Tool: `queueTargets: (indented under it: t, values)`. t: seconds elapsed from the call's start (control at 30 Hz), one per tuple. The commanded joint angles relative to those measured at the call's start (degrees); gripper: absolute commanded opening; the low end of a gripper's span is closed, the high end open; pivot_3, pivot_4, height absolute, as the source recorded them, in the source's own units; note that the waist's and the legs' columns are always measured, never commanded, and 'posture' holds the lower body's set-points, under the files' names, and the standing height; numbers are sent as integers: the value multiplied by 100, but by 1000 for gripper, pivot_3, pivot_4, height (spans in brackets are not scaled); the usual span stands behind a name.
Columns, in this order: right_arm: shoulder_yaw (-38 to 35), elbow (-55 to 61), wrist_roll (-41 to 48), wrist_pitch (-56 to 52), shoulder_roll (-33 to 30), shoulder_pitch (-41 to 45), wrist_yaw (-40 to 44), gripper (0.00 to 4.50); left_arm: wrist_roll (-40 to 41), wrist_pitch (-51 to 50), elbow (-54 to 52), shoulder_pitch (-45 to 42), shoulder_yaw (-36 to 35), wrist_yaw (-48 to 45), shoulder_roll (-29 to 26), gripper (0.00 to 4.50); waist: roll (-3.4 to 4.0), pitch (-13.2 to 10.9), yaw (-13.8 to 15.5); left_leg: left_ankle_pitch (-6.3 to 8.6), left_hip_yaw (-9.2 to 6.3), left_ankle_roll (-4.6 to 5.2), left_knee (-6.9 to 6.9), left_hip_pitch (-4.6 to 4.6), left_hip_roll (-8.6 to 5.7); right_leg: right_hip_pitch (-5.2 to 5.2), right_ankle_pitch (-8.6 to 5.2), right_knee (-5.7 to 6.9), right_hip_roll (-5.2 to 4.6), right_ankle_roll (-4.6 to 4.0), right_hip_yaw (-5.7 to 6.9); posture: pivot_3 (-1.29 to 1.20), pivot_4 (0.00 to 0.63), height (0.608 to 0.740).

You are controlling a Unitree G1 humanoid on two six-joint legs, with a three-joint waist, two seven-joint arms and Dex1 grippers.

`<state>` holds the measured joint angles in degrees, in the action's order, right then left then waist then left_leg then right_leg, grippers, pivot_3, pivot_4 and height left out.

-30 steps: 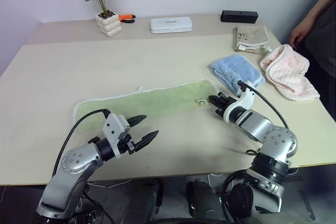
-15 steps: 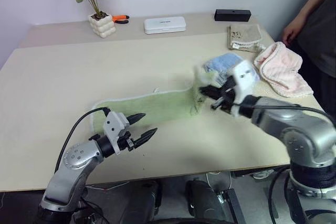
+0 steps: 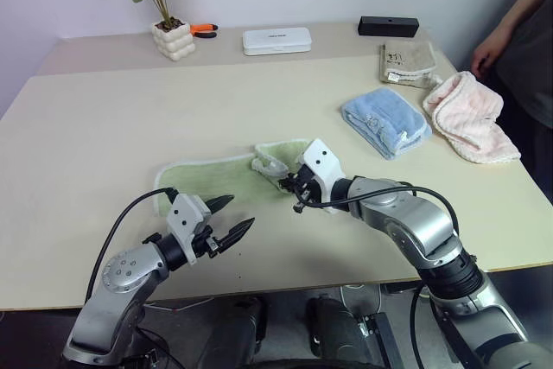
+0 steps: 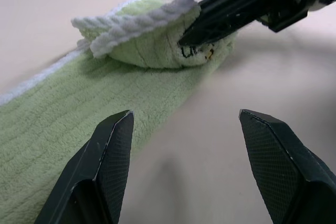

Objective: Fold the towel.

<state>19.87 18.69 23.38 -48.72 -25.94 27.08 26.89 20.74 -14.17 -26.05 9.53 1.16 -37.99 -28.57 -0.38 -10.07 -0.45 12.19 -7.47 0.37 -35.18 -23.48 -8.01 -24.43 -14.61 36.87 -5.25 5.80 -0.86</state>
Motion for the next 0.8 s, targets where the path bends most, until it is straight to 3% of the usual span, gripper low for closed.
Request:
queueTargets:
  t: [0.03, 0.13, 0.27, 0.3, 0.37, 0.47, 0.5, 0.67, 0.8]
  values:
    - [-172, 258, 46, 229, -11, -10, 302, 1825, 33, 60, -228, 11, -101, 50, 17, 3256, 0, 0, -2, 0, 0, 0, 0, 0, 0, 0, 0, 0, 0, 0, 0, 0, 150, 738]
    - [-589, 704, 331, 420, -167, -189, 677, 3286, 132, 14, -216, 16, -166, 102, 60, 3256, 0, 0, 1, 0, 0, 0, 1, 0, 0, 0, 0, 0, 0, 1, 0, 0, 150, 738]
    - [-1377, 782, 912, 441, -35, -244, 834, 3286, 230, -16, -171, 70, -278, 107, 66, 3256, -2, 0, 9, 1, -1, 1, 0, -1, 0, 2, 0, -2, -1, 2, 1, 0, 150, 738]
    - [-1502, 700, 982, 393, 52, -201, 756, 2617, 248, -19, -159, 82, -300, 104, 66, 3256, -2, 0, -7, 1, -1, 1, -1, 1, 0, 3, 0, -1, 0, 2, 0, 0, 150, 738]
    - [-1390, 430, 748, 500, 125, -82, 706, 1802, 267, -27, -147, 90, -321, 121, 98, 3256, -2, 0, -20, 1, -1, 1, -1, 3, 1, 2, 0, 3, 1, 1, -1, 0, 150, 738]
    - [-1116, 64, 388, 733, 239, 65, 688, 225, 311, -48, -147, 85, -352, 168, 152, 3256, -2, 1, -15, 1, 0, 0, 0, 4, 1, 0, 0, 4, 1, 1, -1, 0, 150, 738]
    - [-1017, -139, 253, 810, 335, 126, 637, 20, 331, -64, -157, 85, -371, 192, 170, 3256, -2, 0, -13, 1, 0, 0, 0, 4, 1, 0, 0, 3, 1, 1, -1, 0, 150, 738]
    - [-21, -1458, -738, 1359, 690, 355, 695, 20, 434, -195, -267, 265, -511, 485, 338, 3256, -2, 1, -23, 0, 0, -1, 0, 5, 0, -1, 1, 7, 2, 1, -1, 0, 150, 738]
    - [309, -1811, -1073, 1547, 777, 338, 880, 20, 465, -305, -411, 598, -655, 724, 450, 3256, -1, 1, -14, 0, 0, -1, 1, 4, -1, -3, 2, 8, 2, 1, -2, 0, 150, 738]
